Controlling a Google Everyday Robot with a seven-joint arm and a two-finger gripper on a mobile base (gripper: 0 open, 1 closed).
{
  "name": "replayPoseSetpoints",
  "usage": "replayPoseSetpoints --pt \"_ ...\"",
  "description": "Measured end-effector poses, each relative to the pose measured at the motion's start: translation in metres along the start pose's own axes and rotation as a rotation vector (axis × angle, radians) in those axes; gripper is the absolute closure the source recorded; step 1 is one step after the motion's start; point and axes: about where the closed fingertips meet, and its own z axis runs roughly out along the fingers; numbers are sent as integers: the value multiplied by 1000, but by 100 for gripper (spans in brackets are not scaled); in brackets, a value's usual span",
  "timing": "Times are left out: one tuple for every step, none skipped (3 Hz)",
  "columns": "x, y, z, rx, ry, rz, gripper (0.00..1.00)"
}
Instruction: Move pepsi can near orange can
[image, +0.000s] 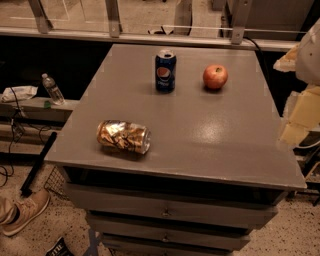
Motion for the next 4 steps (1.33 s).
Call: replayPoseSetpoints --pt "0 0 0 0 0 0 0" --pt "-9 -44 18 47 -94 69 0" --pt "-16 -90 40 117 -206 173 0" --pt "-21 -98 41 142 -221 173 0"
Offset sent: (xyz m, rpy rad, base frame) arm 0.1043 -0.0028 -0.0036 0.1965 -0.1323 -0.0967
